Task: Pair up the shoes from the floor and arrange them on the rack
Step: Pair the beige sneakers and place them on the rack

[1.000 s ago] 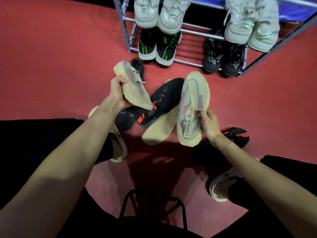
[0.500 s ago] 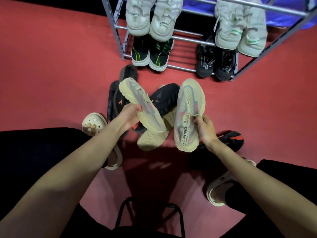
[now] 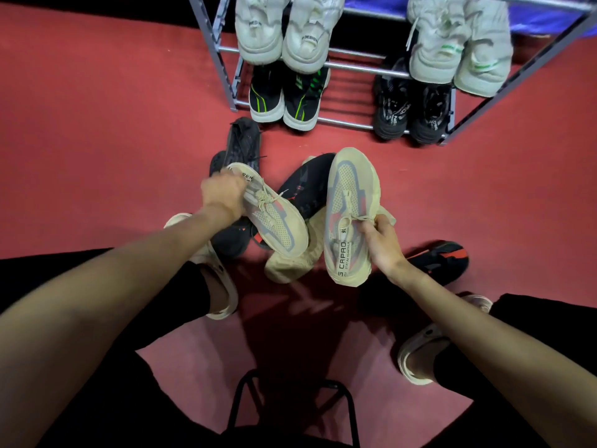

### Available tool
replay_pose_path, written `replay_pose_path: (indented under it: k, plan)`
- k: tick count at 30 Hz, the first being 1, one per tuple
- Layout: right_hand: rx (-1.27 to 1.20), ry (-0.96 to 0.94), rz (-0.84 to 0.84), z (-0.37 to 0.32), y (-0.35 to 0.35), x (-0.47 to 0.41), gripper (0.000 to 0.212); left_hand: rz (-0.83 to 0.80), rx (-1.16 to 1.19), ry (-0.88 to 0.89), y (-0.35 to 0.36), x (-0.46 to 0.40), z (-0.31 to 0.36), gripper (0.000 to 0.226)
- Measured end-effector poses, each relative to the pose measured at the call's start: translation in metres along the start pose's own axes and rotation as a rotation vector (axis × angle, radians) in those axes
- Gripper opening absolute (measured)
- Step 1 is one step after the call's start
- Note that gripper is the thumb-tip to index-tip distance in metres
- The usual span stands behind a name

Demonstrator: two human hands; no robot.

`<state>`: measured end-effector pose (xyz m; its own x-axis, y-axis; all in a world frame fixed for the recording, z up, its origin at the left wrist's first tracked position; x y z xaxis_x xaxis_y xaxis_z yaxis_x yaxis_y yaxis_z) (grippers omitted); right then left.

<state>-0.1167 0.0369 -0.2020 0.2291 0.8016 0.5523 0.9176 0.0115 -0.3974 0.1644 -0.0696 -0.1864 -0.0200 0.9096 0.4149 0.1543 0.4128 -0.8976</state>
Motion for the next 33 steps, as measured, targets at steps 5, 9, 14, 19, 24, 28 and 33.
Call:
replay_pose_path:
  k: [5,9,14,19,24,28,33]
  plan:
    - [0.105,-0.052,-0.025,0.002,0.001,0.006,0.034,-0.040,-0.554,0.486,-0.017,-0.040,0.022,0.102]
    - [0.124,-0.035,-0.010,0.006,-0.001,0.004,0.041,-0.315,-0.663,0.527,-0.012,-0.056,0.036,0.097]
    - [0.120,-0.025,-0.012,0.003,0.000,0.004,0.041,-0.293,-0.659,0.593,0.004,-0.051,0.036,0.055]
    - [0.147,-0.018,-0.044,-0.007,0.000,0.013,0.045,-0.187,-0.507,0.627,0.001,-0.048,0.013,0.043]
    - [0.171,-0.031,-0.042,-0.017,-0.007,0.025,0.044,-0.217,-0.410,0.609,-0.009,-0.029,-0.001,0.048]
    - [0.120,-0.066,0.021,-0.030,-0.018,0.039,0.034,-0.325,-0.156,0.532,-0.030,-0.010,-0.008,0.043]
    - [0.013,-0.149,0.168,-0.059,-0.049,0.054,0.023,-0.405,0.338,0.320,-0.052,0.011,-0.023,0.045]
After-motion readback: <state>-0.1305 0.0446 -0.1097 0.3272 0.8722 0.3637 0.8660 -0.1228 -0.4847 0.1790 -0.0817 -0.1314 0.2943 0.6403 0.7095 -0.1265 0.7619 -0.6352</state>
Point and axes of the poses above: each hand's wrist, its own x-axis away from the middle knuckle, its own y-axis out of the palm, z = x × y, the point moved 5 cm from there along -x, towards the middle knuckle, and after that the axes turned 3 degrees about -y, right-handed, at the moved point
